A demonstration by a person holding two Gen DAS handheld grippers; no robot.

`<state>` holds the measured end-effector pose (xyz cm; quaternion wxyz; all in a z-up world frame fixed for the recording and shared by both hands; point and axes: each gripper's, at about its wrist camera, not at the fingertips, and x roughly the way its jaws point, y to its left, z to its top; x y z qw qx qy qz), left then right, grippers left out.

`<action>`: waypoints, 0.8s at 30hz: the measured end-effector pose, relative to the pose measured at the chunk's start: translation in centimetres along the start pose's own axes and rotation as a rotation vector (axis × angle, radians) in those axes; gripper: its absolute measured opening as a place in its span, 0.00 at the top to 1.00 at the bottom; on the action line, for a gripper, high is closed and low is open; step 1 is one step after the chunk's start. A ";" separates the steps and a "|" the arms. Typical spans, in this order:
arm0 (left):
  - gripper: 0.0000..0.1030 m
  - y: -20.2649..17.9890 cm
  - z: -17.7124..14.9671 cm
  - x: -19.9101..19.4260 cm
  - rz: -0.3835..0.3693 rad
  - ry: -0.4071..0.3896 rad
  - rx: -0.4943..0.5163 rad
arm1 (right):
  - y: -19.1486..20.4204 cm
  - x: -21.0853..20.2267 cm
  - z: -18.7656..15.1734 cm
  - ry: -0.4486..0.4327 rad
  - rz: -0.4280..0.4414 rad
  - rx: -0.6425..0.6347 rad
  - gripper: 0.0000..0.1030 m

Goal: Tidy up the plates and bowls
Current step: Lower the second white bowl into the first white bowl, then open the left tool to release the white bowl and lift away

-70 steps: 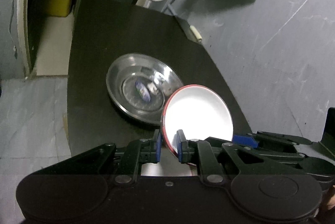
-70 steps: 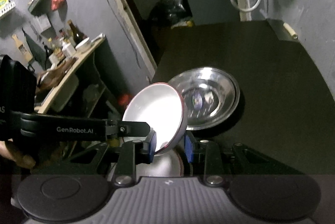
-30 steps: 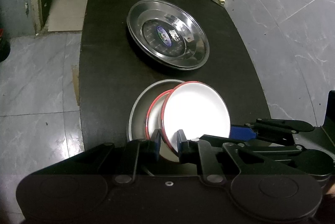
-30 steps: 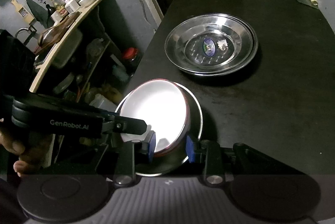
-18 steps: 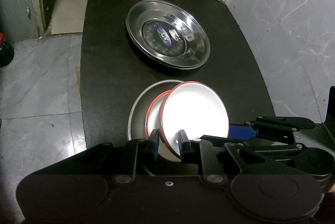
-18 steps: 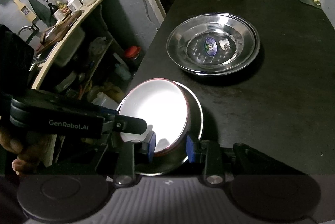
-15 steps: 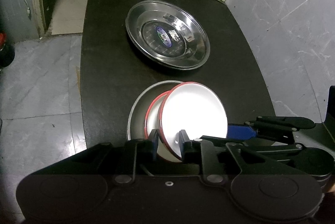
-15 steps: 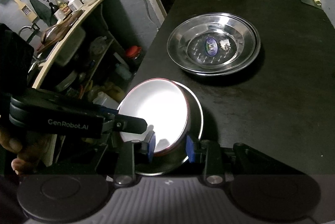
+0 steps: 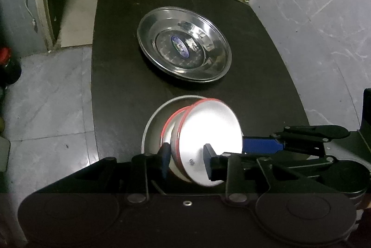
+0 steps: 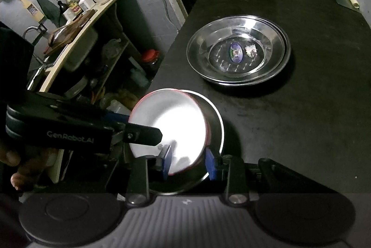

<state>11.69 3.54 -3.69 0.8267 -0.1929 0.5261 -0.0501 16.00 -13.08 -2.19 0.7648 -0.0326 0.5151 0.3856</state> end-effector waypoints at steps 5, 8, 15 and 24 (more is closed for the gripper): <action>0.67 0.0 0.0 -0.2 0.002 -0.001 -0.004 | -0.1 0.0 0.1 0.002 0.005 -0.005 0.65; 0.61 0.1 0.1 -0.2 0.020 0.000 -0.007 | -0.2 -0.1 0.2 0.001 0.006 -0.007 0.65; 0.58 0.8 0.2 0.0 0.023 0.009 -0.035 | -0.2 -0.1 0.4 0.001 0.010 -0.014 0.65; 0.17 1.3 0.1 -2.8 0.004 -0.106 -0.019 | 0.4 -2.9 0.5 -0.066 -0.066 -0.071 0.18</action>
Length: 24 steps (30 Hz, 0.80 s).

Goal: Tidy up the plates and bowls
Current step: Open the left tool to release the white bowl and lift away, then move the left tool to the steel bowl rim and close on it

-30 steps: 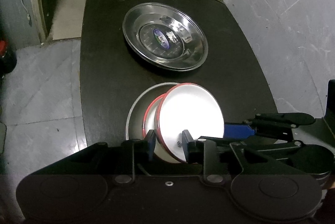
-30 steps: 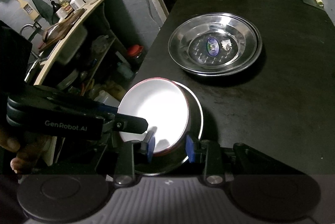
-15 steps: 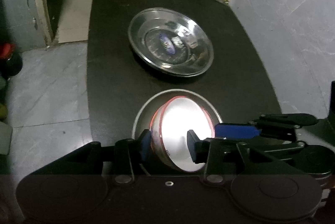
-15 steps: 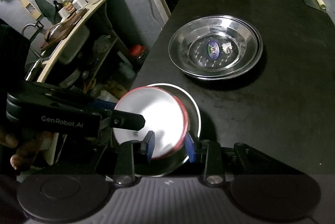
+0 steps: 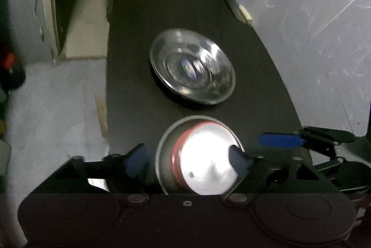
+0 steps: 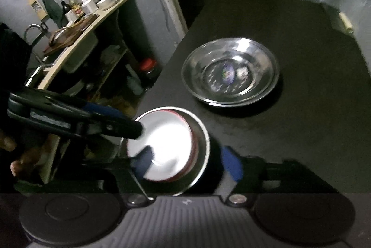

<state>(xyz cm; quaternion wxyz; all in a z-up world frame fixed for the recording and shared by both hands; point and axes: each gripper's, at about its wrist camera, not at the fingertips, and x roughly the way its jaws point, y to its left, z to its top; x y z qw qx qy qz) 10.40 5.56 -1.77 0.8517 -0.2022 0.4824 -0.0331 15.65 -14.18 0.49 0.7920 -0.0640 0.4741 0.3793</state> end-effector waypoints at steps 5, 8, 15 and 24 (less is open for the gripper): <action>0.01 1.0 0.1 -0.9 0.050 -0.056 -0.037 | -0.3 -1.1 0.0 -0.030 -0.091 0.002 0.00; 0.01 1.4 0.0 -0.5 0.121 -0.052 -0.031 | -0.9 -1.0 -0.1 -0.025 -0.175 0.023 0.00; 0.01 2.2 -0.5 0.0 0.245 -0.025 -0.001 | -2.8 0.0 -0.7 0.044 -0.256 0.091 0.00; 0.01 2.4 -0.9 1.8 0.302 0.057 0.023 | -2.2 1.6 -1.2 0.122 -0.226 0.047 0.00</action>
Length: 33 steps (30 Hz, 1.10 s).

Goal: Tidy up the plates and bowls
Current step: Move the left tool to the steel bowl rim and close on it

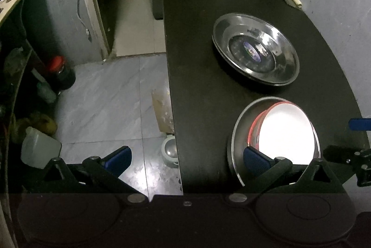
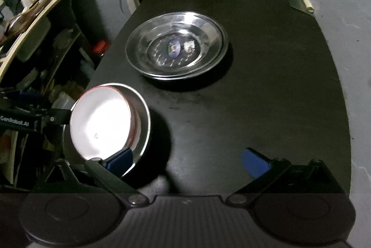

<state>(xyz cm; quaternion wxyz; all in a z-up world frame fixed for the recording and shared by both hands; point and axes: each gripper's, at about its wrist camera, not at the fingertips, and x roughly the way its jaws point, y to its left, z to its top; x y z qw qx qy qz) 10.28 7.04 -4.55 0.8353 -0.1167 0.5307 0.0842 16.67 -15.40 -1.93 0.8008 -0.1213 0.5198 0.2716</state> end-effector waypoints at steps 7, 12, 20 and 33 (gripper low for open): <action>0.01 -1.3 -0.3 1.0 0.051 0.021 0.041 | 0.5 0.9 0.3 0.027 -0.009 -0.034 0.00; 0.01 -2.3 -0.5 1.4 0.097 0.012 0.087 | 1.0 1.3 0.4 0.034 -0.007 -0.066 0.00; 0.01 -2.3 -0.6 1.3 0.129 0.006 0.092 | 1.0 1.8 0.6 0.048 -0.006 -0.073 0.00; 0.14 -3.1 -0.7 1.3 0.103 0.011 0.133 | 1.1 1.7 0.5 0.047 0.006 -0.084 0.02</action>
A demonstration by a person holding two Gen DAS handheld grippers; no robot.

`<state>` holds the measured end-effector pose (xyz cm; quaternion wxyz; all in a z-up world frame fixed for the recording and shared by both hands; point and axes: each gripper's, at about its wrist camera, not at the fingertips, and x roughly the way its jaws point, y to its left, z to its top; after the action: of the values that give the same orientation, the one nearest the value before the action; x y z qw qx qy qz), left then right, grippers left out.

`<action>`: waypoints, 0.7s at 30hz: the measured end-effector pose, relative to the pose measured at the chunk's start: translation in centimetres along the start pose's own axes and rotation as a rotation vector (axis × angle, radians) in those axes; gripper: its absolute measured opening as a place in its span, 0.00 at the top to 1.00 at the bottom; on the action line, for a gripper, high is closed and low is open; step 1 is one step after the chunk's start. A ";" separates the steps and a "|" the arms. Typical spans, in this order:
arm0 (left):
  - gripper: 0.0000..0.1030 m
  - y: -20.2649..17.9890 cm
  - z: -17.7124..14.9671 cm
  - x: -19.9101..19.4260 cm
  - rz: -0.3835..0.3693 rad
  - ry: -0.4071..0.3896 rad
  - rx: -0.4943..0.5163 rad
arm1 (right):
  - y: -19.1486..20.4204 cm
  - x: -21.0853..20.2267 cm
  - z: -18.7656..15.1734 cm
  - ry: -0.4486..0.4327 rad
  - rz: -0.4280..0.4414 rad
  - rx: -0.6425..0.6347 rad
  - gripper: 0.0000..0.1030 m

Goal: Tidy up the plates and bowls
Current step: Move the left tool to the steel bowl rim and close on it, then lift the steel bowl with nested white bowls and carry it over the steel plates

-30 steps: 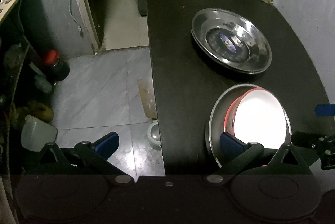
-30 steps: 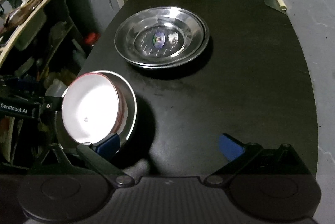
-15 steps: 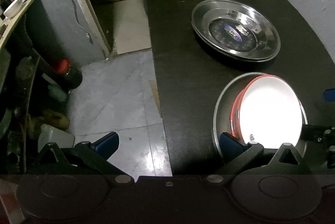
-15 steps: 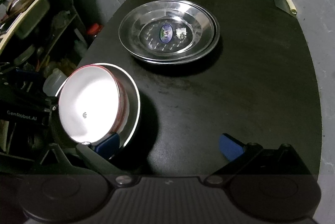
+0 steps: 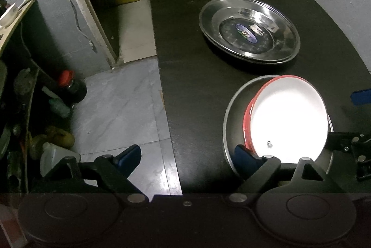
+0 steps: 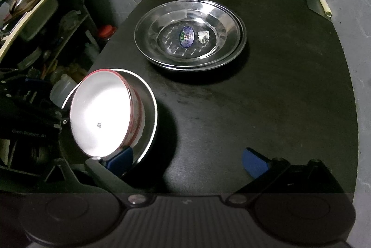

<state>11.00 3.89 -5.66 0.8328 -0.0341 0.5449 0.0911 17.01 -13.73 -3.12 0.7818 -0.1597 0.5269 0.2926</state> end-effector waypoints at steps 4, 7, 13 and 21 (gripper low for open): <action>0.15 -0.1 0.0 0.0 -0.005 -0.003 -0.003 | -0.1 0.0 -0.1 0.002 0.009 0.004 0.02; 0.18 -0.1 0.0 0.0 -0.015 -0.005 -0.008 | -0.3 0.1 -0.1 0.004 0.017 0.008 0.02; 0.34 0.0 0.0 0.0 -0.069 -0.013 -0.020 | -0.4 0.2 0.0 0.006 0.027 0.002 0.04; 0.77 -0.1 0.1 -0.1 -0.186 -0.018 -0.042 | 0.1 0.1 0.2 0.007 0.082 -0.021 0.27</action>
<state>11.06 3.78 -5.58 0.8417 -0.1015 0.5298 0.0251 17.13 -13.52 -3.12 0.7657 -0.1474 0.5325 0.3292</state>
